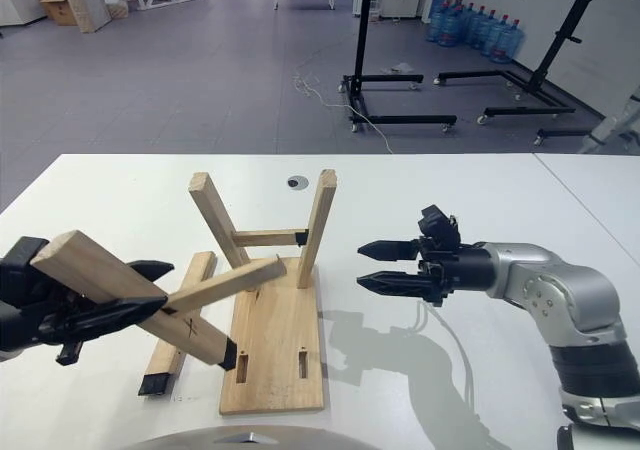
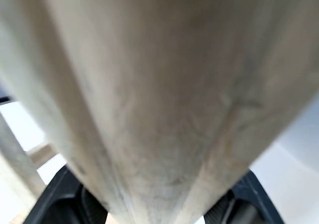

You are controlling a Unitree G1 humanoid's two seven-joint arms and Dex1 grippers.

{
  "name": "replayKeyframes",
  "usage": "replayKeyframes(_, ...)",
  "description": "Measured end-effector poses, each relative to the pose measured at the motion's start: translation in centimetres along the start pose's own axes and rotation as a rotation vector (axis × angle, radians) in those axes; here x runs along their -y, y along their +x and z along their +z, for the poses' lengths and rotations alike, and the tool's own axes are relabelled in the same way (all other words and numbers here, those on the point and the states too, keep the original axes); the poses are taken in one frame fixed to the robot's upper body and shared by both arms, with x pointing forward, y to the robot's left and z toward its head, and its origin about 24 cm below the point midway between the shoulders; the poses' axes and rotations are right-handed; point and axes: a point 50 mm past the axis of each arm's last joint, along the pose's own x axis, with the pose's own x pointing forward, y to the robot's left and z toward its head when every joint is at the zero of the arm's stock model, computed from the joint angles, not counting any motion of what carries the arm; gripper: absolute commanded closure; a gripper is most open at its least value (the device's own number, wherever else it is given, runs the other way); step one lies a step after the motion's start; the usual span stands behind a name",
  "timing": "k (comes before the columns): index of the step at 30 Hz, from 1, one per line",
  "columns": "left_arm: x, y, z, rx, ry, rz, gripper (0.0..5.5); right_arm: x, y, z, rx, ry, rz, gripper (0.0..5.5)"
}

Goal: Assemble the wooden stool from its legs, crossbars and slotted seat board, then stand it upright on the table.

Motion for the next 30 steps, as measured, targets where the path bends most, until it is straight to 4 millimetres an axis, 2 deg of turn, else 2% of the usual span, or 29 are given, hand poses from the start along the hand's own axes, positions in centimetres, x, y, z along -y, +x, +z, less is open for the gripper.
replayKeyframes(7,-0.7,0.4,-2.1,-0.121,-0.058,-0.015,3.45,0.1,0.3,-0.1,-0.034,-0.003,0.005,1.45)
replayKeyframes(12,-1.4,1.8,-2.4,-0.11,-0.035,-0.07,3.45,0.5,0.4,-0.2,-0.046,-0.002,0.012,1.45)
replayKeyframes(16,-1.6,2.1,-1.9,-0.102,-0.007,-0.082,3.45,0.7,0.7,-0.4,-0.063,-0.011,0.009,1.45)
replayKeyframes(21,-2.2,2.3,-2.5,-0.167,-0.011,-0.101,3.46,1.0,1.0,-0.2,-0.055,-0.024,-0.002,1.45)
replayKeyframes(30,-2.7,3.8,-2.9,-0.227,0.127,-0.134,3.46,1.4,1.8,0.0,-0.023,-0.076,-0.05,1.45)
